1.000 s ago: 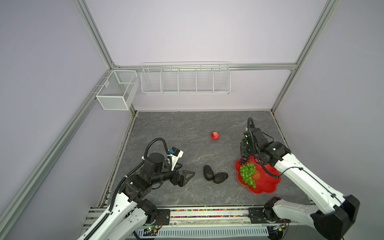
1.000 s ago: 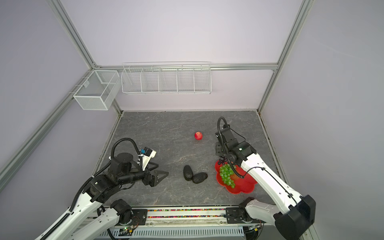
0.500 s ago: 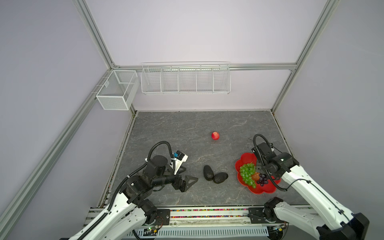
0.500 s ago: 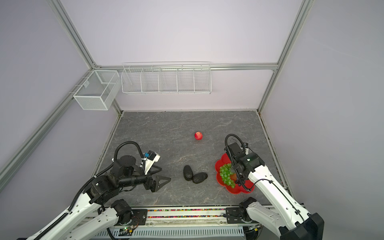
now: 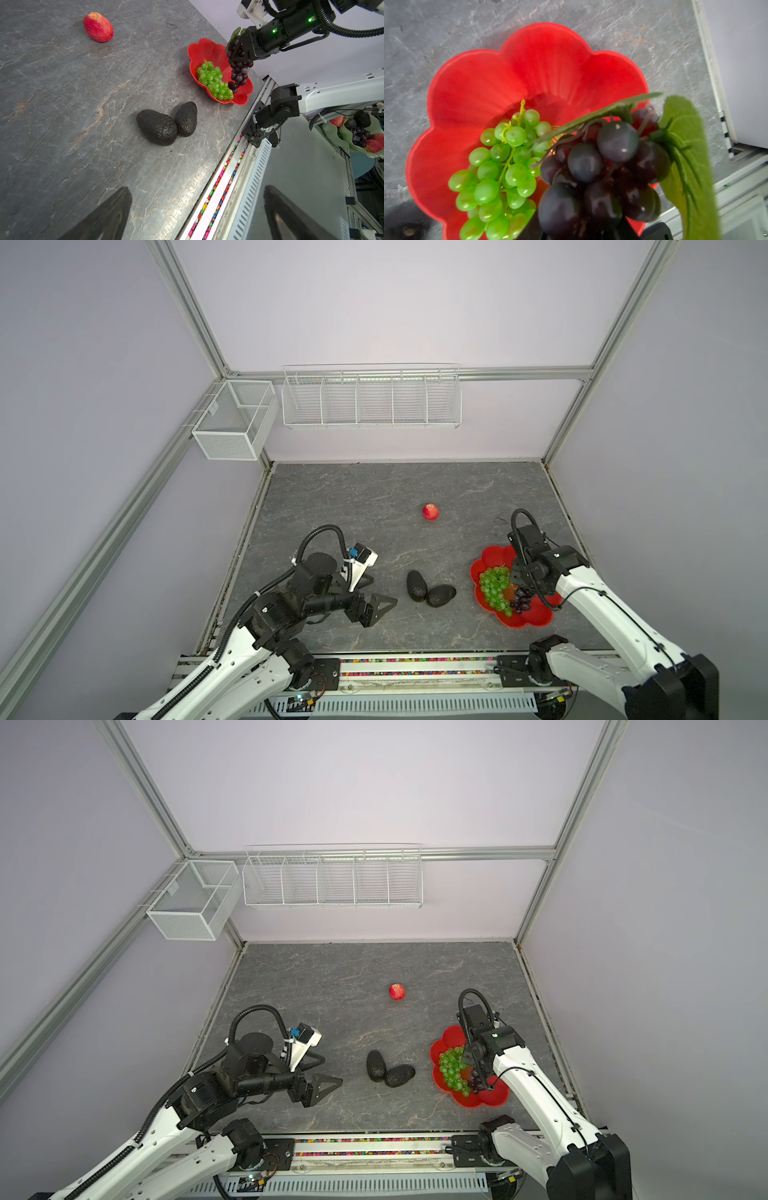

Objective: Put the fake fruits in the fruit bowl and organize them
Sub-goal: 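Carry the purple grapes with the right gripper into the red bowl and release, then move the right gripper to the avocados and grasp the one nearer the bowl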

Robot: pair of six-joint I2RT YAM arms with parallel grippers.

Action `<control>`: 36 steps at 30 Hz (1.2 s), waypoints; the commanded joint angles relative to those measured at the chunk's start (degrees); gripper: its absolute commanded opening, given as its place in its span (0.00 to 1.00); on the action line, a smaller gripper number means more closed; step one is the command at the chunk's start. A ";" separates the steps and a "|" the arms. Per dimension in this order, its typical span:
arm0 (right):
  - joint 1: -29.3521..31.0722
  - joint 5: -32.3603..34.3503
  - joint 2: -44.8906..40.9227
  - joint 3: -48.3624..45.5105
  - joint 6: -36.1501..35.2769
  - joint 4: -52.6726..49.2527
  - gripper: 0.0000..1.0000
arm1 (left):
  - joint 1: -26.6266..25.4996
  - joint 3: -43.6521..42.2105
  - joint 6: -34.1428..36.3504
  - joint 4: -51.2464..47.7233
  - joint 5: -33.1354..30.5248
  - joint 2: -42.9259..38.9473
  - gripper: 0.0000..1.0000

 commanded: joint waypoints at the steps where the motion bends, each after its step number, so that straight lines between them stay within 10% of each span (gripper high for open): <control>1: -0.98 -2.26 0.86 -1.55 -0.62 3.73 0.37 | -0.30 0.22 1.31 -0.40 1.56 -0.20 0.99; 19: -1.87 -1.35 -0.02 -2.69 -3.23 6.36 0.65 | -0.31 0.11 1.92 0.13 3.45 0.47 0.99; 27: 11.12 7.30 -8.79 3.71 -7.21 7.45 0.70 | -0.27 0.38 2.32 -0.58 1.54 2.15 0.99; 36: 19.20 -18.41 -4.04 1.53 -17.97 19.19 0.83 | -0.27 0.84 2.06 -1.89 -3.05 0.17 0.99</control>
